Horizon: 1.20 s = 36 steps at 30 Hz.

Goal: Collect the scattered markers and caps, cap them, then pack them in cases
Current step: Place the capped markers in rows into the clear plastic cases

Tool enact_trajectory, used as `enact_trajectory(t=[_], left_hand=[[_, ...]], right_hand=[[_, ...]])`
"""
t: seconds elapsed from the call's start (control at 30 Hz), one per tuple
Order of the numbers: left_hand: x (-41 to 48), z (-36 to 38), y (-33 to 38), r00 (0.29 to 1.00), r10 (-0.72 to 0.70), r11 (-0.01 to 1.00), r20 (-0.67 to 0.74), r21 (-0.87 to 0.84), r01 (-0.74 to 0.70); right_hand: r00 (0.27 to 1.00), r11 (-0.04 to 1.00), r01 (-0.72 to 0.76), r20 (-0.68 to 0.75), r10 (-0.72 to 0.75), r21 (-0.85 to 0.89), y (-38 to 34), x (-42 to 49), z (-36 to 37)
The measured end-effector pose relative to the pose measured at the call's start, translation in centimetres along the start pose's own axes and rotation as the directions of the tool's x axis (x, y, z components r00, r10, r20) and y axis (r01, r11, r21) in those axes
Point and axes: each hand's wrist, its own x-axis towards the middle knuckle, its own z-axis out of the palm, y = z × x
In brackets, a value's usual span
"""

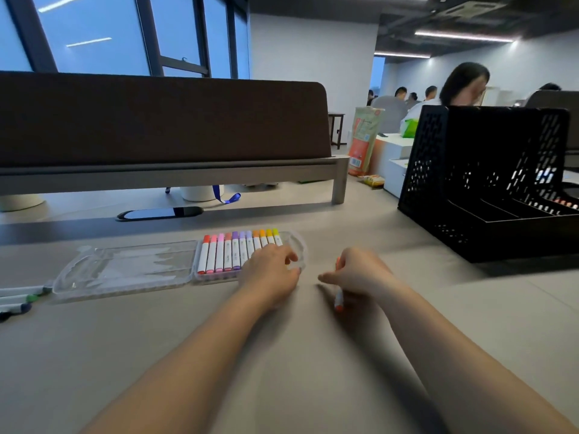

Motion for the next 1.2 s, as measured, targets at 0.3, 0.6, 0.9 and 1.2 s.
enact_trajectory(t=[0.3, 0.6, 0.9, 1.2], left_hand=[[-2.0, -2.0, -4.4, 0.991, -0.067, 0.998, -0.113, -0.028, 0.064], [-2.7, -2.5, -8.0, 0.971, -0.063, 0.994, -0.230, 0.071, 0.082], [-2.1, -2.4, -8.4, 0.967, -0.118, 0.993, -0.224, -0.049, 0.109], [-2.1, -2.3, -8.3, 0.963, -0.120, 0.992, -0.243, -0.056, 0.110]], right_hand=[[0.987, 0.961, -0.018, -0.147, 0.061, 0.277, -0.5, -0.4, 0.3], [0.981, 0.853, 0.086, -0.194, 0.018, 0.514, -5.3, 4.4, 3.3], [0.943, 0.956, 0.102, -0.334, -0.004, 0.274, -7.2, 7.0, 5.7], [0.907, 0.992, 0.121, -0.410, -0.096, 0.035, -7.5, 6.4, 5.5]])
